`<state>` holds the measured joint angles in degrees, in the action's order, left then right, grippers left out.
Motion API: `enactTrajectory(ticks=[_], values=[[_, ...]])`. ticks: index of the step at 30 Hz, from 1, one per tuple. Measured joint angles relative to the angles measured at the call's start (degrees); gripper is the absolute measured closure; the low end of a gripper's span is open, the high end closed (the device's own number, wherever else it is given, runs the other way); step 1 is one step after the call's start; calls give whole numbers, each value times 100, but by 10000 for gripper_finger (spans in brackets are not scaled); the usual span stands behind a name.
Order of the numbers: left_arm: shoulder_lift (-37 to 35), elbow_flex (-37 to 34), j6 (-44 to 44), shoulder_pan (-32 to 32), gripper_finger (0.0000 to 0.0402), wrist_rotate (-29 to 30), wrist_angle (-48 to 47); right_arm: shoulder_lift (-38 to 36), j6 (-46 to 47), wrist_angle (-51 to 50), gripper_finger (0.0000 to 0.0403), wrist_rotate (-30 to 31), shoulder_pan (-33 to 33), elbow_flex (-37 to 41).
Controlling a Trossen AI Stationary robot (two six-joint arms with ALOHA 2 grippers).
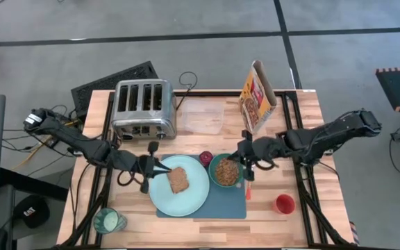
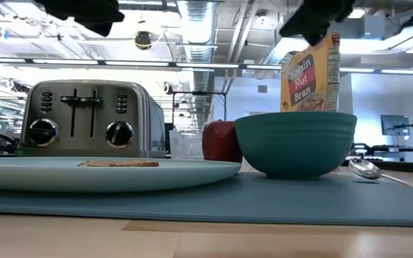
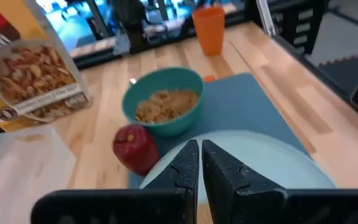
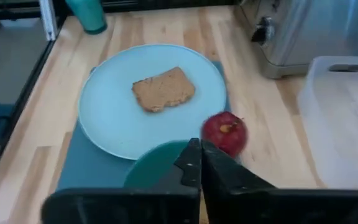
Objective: Arrange a breakfast setting
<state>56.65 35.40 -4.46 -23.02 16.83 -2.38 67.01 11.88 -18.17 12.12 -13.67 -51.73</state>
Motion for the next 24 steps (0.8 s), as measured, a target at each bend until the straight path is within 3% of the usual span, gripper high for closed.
enactTrajectory(ticks=[6,12,18,24], values=[[-615,-98,-168,15,400,-14,28,-864,-105,1003,374,-319,216,895],[-1610,-879,-336,182,401,-151,606,-1664,47,1834,372,-332,9,1691],[-2761,-1334,-258,508,401,-153,441,-2239,70,2131,385,-319,-120,2123],[-3866,-1720,-80,825,401,-90,54,-2604,118,2188,366,-170,-120,2331]])
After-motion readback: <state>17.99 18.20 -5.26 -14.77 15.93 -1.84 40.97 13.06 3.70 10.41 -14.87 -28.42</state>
